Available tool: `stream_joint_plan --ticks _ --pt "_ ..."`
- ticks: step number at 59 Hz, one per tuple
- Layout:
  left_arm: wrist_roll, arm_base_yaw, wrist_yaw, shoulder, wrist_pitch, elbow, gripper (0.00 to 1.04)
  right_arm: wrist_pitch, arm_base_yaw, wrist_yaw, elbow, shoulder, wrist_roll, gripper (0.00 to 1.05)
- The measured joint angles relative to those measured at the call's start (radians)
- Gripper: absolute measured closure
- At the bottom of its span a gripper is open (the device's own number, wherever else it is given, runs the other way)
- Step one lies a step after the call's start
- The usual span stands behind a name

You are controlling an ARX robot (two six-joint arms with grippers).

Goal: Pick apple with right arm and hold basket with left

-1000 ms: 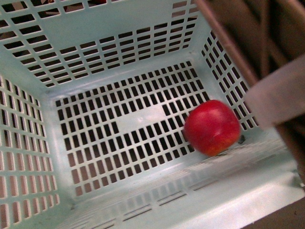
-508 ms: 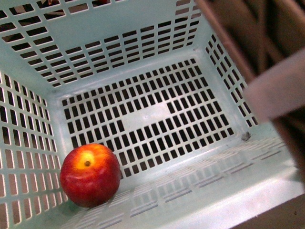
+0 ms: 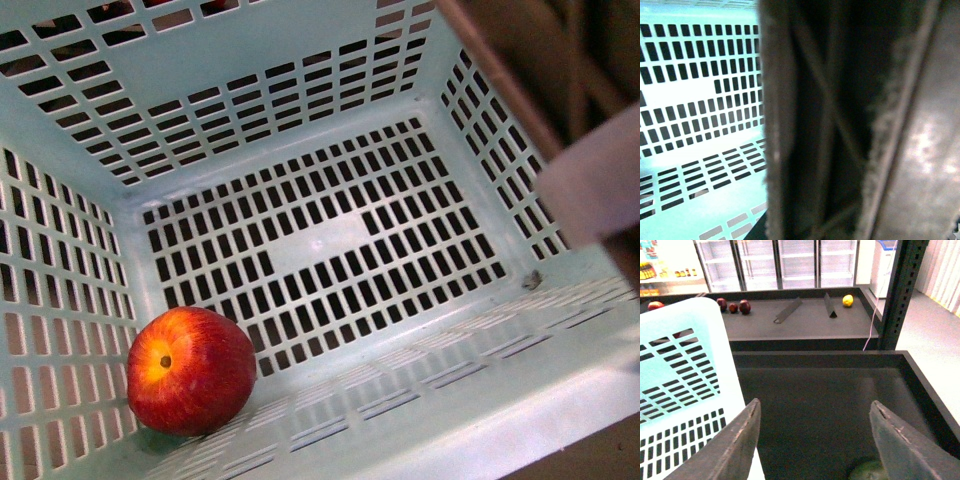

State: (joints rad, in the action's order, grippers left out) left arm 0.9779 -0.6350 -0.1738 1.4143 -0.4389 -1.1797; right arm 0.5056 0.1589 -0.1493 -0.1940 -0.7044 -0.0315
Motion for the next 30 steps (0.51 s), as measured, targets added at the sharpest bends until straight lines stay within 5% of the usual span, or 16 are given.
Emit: stream_joint_plan --ticks 20,30 --pt "-0.001 0.0 0.003 0.0 0.0 0.0 0.9 -0.053 -0.124 0.141 0.098 0.147 0.025 1.01" --pt "-0.001 0.0 0.002 0.0 0.0 0.0 0.9 -0.095 -0.154 0.147 0.127 0.22 0.027 1.03"
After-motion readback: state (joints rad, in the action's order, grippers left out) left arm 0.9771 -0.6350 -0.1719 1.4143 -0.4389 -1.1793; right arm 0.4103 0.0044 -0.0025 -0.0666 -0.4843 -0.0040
